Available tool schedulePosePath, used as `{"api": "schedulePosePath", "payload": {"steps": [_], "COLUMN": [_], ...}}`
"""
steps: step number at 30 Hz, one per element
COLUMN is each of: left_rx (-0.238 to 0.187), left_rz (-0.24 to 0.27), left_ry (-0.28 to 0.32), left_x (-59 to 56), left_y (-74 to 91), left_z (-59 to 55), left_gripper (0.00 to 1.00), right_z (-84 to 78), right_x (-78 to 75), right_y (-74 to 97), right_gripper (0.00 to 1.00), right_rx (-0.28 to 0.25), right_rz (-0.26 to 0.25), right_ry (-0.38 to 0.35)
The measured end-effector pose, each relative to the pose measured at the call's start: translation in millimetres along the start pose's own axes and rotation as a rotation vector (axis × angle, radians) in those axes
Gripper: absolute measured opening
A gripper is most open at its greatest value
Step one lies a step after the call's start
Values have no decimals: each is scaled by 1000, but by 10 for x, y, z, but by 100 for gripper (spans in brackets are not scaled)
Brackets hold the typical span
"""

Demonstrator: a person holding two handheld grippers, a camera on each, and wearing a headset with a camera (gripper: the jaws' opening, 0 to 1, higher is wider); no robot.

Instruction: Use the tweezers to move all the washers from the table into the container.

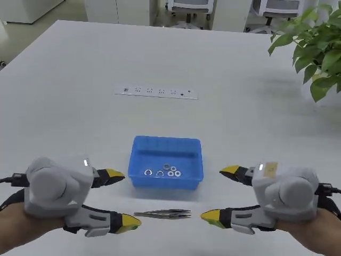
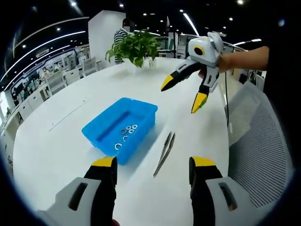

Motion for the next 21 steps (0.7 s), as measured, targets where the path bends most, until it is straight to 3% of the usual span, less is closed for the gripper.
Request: {"api": "schedulePosePath", "payload": {"steps": [13, 17, 21], "left_rx": [-130, -170, -177], "left_rz": [109, 140, 150], "left_ry": [97, 106, 107], "left_x": [-23, -55, -78], "left_y": [256, 329, 380], "left_z": [78, 105, 113], "left_gripper": [86, 95, 99], "right_z": [-14, -27, -41], "right_x": [87, 121, 149], "right_y": [310, 356, 381], "right_gripper": [84, 90, 98], "right_rx": [-105, -122, -142], "right_rz": [-104, -104, -101], "right_ry": [-116, -137, -131]}}
Point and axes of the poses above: the centre of the closed fingertips' face, and the gripper's own axes: y roughly backward along the fingers, x roughly to its left, z roughly out of its top, the point moved 4 cm from there along y, roughly backward along the fingers, and after that the axes turned 1 degree about y, right-handed, at the moved point
